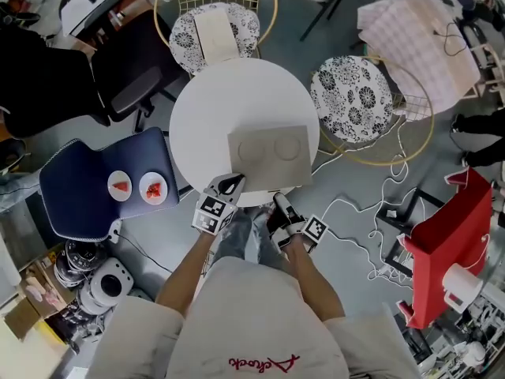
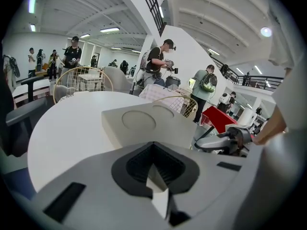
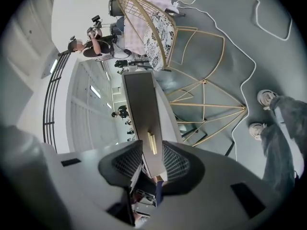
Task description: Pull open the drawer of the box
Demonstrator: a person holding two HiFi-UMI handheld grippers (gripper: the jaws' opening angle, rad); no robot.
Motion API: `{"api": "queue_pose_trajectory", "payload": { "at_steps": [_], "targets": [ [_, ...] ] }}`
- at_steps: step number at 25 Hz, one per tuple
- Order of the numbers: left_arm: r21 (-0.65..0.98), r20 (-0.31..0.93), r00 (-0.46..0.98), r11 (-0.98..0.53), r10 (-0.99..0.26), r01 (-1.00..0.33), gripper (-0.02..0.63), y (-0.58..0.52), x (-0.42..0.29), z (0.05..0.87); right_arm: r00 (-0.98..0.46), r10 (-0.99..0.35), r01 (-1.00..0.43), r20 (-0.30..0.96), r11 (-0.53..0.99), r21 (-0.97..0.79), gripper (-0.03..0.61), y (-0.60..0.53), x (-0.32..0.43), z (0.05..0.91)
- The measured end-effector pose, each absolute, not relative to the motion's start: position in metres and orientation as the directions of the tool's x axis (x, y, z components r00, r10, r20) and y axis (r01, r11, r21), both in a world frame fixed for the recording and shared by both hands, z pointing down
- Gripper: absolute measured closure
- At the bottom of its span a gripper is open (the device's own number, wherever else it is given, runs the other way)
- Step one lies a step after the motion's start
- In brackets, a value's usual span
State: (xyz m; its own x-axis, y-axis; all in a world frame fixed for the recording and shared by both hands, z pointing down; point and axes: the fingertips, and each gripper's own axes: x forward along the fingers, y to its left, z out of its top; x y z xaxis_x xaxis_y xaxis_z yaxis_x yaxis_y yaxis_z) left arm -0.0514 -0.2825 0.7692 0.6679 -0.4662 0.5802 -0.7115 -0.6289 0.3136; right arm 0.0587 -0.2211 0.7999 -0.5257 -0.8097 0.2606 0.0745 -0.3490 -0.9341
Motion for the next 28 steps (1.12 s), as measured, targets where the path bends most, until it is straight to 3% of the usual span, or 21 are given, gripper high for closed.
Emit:
{"api": "queue_pose_trajectory", "payload": {
  "at_steps": [6,12,28],
  "targets": [
    [0.315,0.584,0.669,-0.631,-0.460,-0.709,0.603,-0.285,-0.052,0.770,-0.513,-0.817,0.082,0.262,-0.350,-0.933,0.458,-0.232,0.059,0.803],
    [0.316,0.585,0.669,-0.631,-0.458,-0.708,0.603,-0.285,-0.052,0.771,-0.487,-0.826,0.032,0.284,-0.342,-0.939,0.536,-0.236,0.063,0.806],
    [0.304,0.584,0.653,-0.616,-0.482,-0.726,0.603,-0.290,-0.053,0.771,-0.500,-0.821,0.042,0.275,-0.340,-0.940,0.540,-0.196,0.067,0.803]
  ]
}}
